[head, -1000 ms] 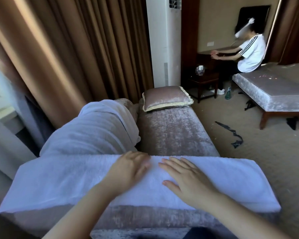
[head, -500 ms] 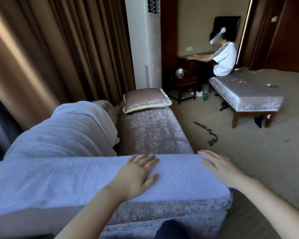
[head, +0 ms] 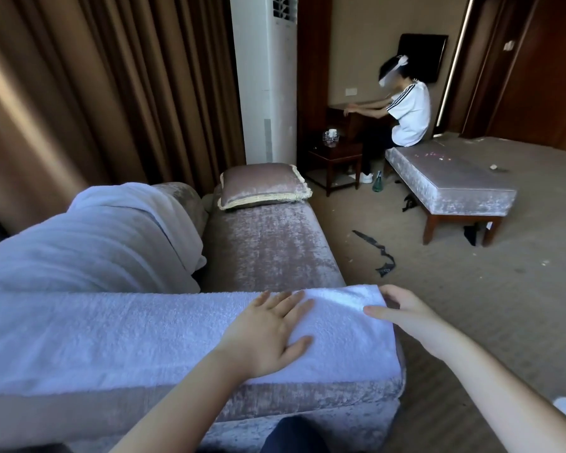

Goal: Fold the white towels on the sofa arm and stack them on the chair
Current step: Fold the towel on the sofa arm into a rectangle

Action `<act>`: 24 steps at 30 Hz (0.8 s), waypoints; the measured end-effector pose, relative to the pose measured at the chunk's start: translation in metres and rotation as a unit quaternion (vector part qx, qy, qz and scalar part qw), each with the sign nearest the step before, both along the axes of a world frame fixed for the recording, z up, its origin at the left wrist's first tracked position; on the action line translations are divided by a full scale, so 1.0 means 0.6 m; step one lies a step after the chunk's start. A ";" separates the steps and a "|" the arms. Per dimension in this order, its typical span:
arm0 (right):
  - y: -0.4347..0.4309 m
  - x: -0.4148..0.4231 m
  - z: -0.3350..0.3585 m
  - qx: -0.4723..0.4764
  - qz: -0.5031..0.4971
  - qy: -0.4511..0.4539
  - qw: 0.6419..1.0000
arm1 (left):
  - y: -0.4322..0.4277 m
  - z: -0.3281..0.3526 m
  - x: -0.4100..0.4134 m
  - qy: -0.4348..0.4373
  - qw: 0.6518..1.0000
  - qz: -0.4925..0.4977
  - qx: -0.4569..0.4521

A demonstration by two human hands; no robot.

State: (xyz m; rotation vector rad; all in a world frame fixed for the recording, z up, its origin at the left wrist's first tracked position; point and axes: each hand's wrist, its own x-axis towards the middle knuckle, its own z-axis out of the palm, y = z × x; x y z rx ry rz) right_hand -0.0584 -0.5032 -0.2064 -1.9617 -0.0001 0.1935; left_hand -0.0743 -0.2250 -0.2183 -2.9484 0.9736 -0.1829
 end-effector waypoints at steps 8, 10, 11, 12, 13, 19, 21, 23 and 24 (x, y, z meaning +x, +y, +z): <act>0.000 -0.018 0.006 -0.023 -0.023 0.021 0.999 | 0.002 -0.005 -0.002 -0.028 1.000 -0.001 -0.008; -0.003 -0.018 0.006 -0.024 -0.038 0.033 0.998 | 0.001 -0.005 -0.003 -0.023 1.000 -0.001 -0.008; -0.004 -0.018 0.006 -0.022 -0.046 0.033 0.998 | 0.001 -0.004 -0.003 -0.021 1.000 -0.002 -0.010; -0.004 -0.018 0.006 -0.022 -0.047 0.033 0.998 | 0.002 -0.004 -0.002 -0.022 1.000 -0.002 -0.010; -0.005 -0.018 0.006 -0.024 -0.044 0.032 0.998 | 0.002 -0.004 -0.002 -0.032 0.999 -0.004 -0.009; -0.002 -0.028 0.015 -0.044 -0.024 -0.024 0.998 | 0.003 -0.009 0.001 -0.046 0.999 -0.013 -0.010; 0.002 -0.026 0.019 -0.079 -0.017 -0.055 0.995 | 0.004 -0.006 0.002 -0.035 0.999 -0.018 -0.011; 0.003 -0.019 0.021 -0.096 -0.021 -0.062 0.993 | 0.003 -0.001 0.002 -0.017 0.999 -0.026 -0.029; -0.001 -0.015 0.022 -0.099 -0.029 -0.061 0.993 | 0.000 0.001 0.001 -0.016 0.999 -0.026 -0.036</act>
